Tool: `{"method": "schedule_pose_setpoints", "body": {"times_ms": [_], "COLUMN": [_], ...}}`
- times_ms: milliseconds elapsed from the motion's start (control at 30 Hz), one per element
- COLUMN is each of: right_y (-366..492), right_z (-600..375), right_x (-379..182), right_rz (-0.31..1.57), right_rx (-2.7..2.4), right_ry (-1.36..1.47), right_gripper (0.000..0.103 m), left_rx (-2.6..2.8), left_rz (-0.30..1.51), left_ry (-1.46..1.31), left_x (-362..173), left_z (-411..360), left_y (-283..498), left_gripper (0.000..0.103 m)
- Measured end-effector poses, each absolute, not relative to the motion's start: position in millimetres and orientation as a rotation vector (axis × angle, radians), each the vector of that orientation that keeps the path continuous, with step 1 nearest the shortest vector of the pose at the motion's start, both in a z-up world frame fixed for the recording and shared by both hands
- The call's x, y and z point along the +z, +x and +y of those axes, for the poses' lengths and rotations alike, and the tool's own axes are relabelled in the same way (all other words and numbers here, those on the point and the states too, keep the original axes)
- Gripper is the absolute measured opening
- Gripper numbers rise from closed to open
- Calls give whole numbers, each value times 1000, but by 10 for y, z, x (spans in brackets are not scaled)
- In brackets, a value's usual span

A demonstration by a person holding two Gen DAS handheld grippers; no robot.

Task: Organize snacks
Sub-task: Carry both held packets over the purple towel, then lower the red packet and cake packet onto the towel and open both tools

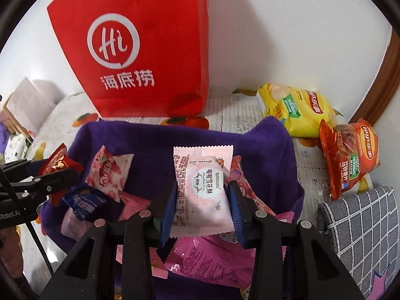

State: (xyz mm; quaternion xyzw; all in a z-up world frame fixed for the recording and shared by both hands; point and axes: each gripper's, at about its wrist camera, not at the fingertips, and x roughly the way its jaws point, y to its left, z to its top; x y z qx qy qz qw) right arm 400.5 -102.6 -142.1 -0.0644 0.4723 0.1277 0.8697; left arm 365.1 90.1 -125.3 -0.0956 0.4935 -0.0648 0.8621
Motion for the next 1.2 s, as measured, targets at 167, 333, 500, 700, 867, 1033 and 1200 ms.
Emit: {"method": "schedule_pose_setpoints", "body": {"times_ms": [167, 333, 500, 700, 867, 1033, 1200], "right_y": [4006, 3979, 3908, 3770, 3658, 3507, 3317], "right_z": [-1048, -1068, -1077, -1063, -1177, -1302, -1398], "right_x": [-1480, -1480, -1456, -1311, -1179, -1077, -1031], "right_rz": [1012, 1012, 1006, 959, 934, 922, 923], "right_rx": [264, 279, 324, 316, 293, 278, 259], "right_ry": [-140, -148, -118, -138, -104, -65, -22], "right_gripper": [41, 42, 53, 55, 56, 56, 56], "left_rx": [-146, -161, -176, -198, -234, -220, -229], "left_rz": [1047, 1058, 1071, 1064, 1057, 1038, 1029], "left_ry": [-186, -197, -197, -186, -193, -182, -193], "left_x": [-1290, -1325, -1355, -1329, -1289, -1221, -1137], "left_z": [841, 817, 781, 710, 656, 622, 658], "left_y": [3654, 3670, 3670, 3650, 3638, 3624, 3589], "left_gripper": [54, 54, 55, 56, 60, 76, 76]}}
